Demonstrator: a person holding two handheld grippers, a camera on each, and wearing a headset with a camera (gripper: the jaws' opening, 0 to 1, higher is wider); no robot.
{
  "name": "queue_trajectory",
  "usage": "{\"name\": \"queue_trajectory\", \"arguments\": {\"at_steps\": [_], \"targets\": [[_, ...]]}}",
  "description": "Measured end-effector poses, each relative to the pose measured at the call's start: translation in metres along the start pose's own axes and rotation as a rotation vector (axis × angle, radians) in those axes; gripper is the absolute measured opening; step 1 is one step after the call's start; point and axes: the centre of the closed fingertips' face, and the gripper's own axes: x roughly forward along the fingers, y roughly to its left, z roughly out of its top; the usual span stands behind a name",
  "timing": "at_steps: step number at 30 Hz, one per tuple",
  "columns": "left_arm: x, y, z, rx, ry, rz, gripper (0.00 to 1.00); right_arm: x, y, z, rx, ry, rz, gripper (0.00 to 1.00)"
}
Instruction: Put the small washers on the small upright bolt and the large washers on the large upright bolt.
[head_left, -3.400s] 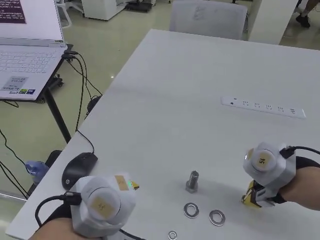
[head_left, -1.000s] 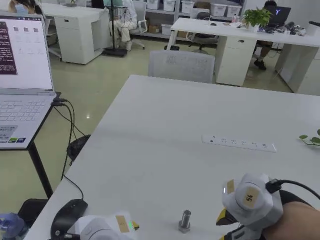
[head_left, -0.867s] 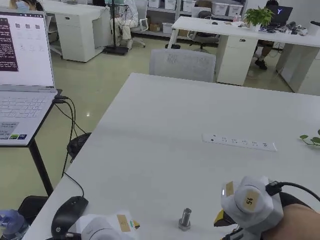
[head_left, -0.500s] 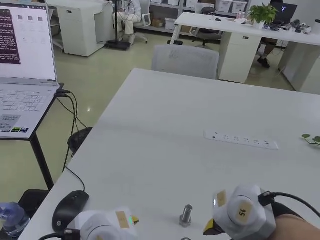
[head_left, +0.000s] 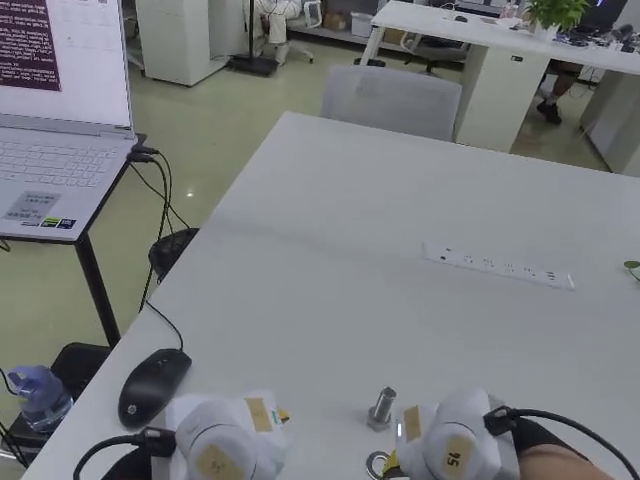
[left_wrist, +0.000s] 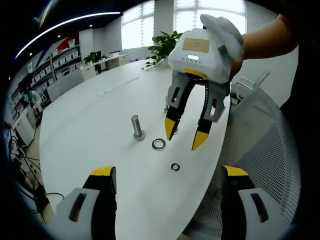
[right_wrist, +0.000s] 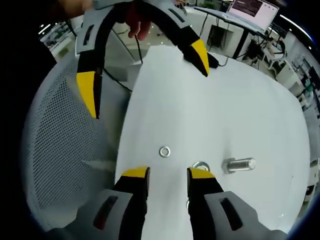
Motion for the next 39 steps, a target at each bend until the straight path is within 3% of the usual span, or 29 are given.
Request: {"name": "queue_trajectory", "arguments": {"at_steps": [8, 20, 27, 39], "targets": [[0.004, 0.001, 0.003, 0.012, -0.005, 0.001, 0.86, 0.019, -0.002, 0.006, -0.070, 0.023, 0.016, 0.29], [0.008, -0.004, -0.006, -0.003, -0.002, 0.008, 0.85, 0.039, 0.006, 0.005, -0.139, 0.060, 0.053, 0.27], [0.010, -0.005, -0.008, 0.025, 0.015, 0.012, 0.85, 0.046, 0.005, 0.000, -0.151, 0.079, 0.061, 0.24], [0.012, -0.004, -0.004, 0.020, 0.003, 0.017, 0.85, 0.047, 0.007, 0.002, -0.138, 0.073, 0.068, 0.16]]}}
